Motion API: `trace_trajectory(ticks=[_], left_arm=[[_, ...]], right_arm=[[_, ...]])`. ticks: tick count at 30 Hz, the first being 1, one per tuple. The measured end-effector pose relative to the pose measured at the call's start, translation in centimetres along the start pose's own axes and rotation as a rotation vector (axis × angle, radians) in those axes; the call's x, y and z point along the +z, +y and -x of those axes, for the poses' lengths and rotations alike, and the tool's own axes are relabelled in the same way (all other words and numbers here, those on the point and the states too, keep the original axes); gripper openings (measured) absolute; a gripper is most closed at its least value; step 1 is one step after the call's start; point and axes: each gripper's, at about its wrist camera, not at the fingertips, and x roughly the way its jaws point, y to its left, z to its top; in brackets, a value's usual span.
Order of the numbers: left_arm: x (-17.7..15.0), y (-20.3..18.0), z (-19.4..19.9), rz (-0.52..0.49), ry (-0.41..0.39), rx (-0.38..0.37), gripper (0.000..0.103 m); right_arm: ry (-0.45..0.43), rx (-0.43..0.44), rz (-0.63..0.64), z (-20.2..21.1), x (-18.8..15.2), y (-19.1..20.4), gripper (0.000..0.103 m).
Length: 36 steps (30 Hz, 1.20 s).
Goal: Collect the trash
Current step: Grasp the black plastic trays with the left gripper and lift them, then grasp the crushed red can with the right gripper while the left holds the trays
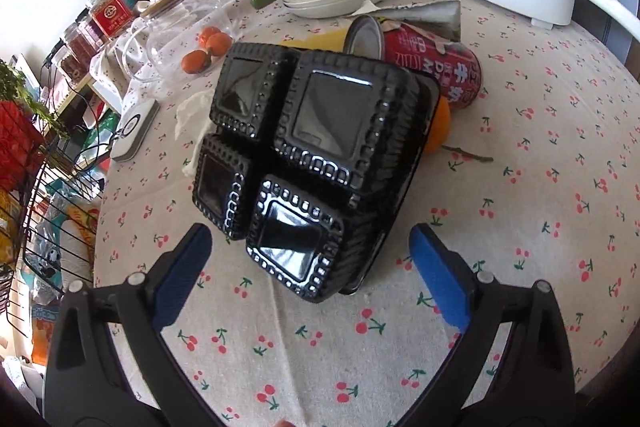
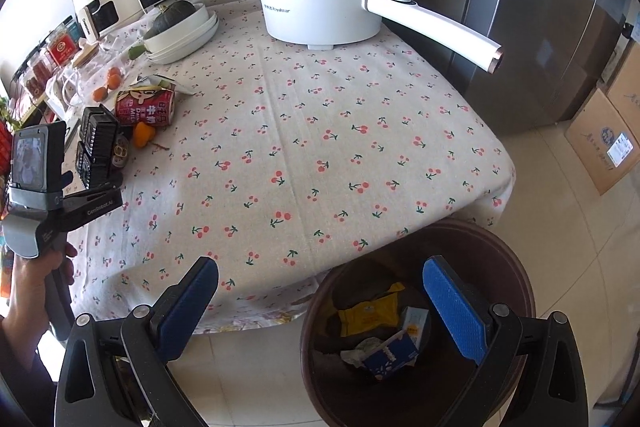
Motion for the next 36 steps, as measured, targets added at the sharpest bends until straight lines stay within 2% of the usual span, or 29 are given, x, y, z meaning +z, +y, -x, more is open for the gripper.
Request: trace_trajectory(ticks=[6,9,15,21,29,33,36], left_arm=[[-0.1,1.8,-0.3,0.020,0.031,-0.036,0.065],[-0.2,3.6,0.3,0.070,0.038,-0.088,0.041],[-0.5,7.4,1.6,0.154,0.031,-0.218,0.020],[-1.3,10.9,2.5,0.240,0.021,-0.318,0.009],[-2.3,13.2,3.6,0.307,0.026,-0.443,0.005],[-2.6,14.3,5.1,0.303,0.006,-0.469,0.003],[-3.0,15.5,5.7,0.316,0.010,-0.458,0.003]], right_arm=[[0.008,-0.010,0.006,-0.4,0.0,0.2,0.103],[0.010,-0.010,0.004,-0.5,0.0,0.6,0.103],[0.011,0.009,0.015,-0.8,0.2,2.4,0.103],[0.009,0.026,0.050,-1.0,0.3,4.8,0.103],[0.006,0.054,0.056,-1.4,1.0,7.3,0.103],[-0.005,0.093,0.054,-1.6,1.9,9.0,0.103],[-0.009,0.135,0.046,-2.1,2.5,10.8,0.103]])
